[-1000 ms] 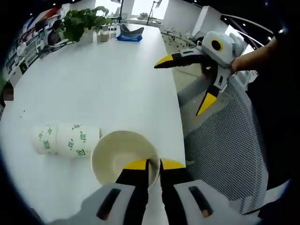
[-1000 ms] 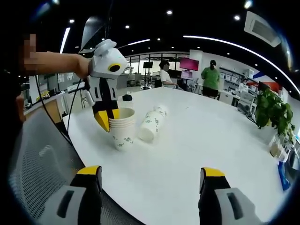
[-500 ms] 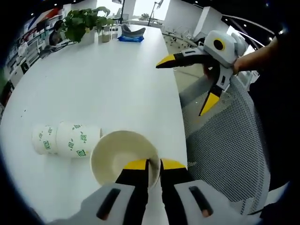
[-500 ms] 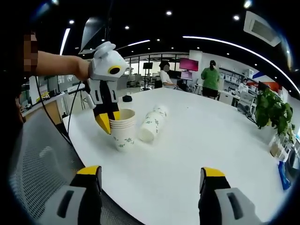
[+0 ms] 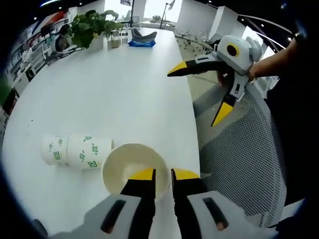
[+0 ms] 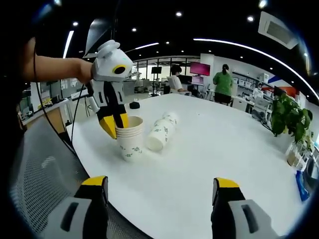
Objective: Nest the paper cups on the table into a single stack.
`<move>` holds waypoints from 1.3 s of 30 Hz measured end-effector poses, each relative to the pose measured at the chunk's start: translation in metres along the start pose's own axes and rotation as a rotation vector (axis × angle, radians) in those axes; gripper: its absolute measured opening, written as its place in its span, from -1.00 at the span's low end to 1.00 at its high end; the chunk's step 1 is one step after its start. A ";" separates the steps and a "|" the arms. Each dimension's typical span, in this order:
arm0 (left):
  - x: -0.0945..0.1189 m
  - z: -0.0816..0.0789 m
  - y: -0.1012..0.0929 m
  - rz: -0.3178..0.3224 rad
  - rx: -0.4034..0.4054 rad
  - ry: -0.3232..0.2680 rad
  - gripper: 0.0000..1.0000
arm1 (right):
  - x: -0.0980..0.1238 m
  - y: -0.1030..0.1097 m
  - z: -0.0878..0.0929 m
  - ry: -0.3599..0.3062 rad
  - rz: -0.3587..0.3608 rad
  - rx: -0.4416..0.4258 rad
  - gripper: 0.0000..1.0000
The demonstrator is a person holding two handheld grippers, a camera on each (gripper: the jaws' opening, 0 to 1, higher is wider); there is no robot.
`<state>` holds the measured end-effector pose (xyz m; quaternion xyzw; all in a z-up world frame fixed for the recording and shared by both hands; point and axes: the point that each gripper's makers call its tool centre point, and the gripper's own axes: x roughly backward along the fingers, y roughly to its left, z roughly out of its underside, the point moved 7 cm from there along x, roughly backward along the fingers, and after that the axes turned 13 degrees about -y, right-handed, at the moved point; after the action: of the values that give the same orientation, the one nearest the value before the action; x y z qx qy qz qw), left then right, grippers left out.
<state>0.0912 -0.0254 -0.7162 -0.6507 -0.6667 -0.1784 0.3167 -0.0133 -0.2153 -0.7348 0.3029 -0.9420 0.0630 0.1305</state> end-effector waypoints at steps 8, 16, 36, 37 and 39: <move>0.012 -0.005 -0.002 -0.055 -0.015 -0.064 -0.66 | 0.000 0.000 0.000 0.000 -0.004 -0.012 0.76; 0.031 -0.013 -0.005 -0.143 -0.027 -0.176 -0.55 | 0.000 0.001 -0.002 0.002 -0.023 -0.044 0.81; 0.080 0.017 -0.031 -0.401 -0.003 -0.422 -0.07 | -0.019 -0.010 -0.023 0.038 -0.092 -0.002 0.82; 0.080 0.019 -0.033 -0.412 0.000 -0.417 -0.04 | -0.023 -0.011 -0.025 0.041 -0.095 -0.009 0.81; 0.082 0.023 -0.038 -0.431 0.005 -0.412 0.01 | -0.030 -0.013 -0.028 0.039 -0.106 -0.022 0.78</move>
<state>0.0534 0.0476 -0.6729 -0.5157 -0.8402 -0.1041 0.1312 0.0233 -0.2035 -0.7158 0.3498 -0.9225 0.0515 0.1551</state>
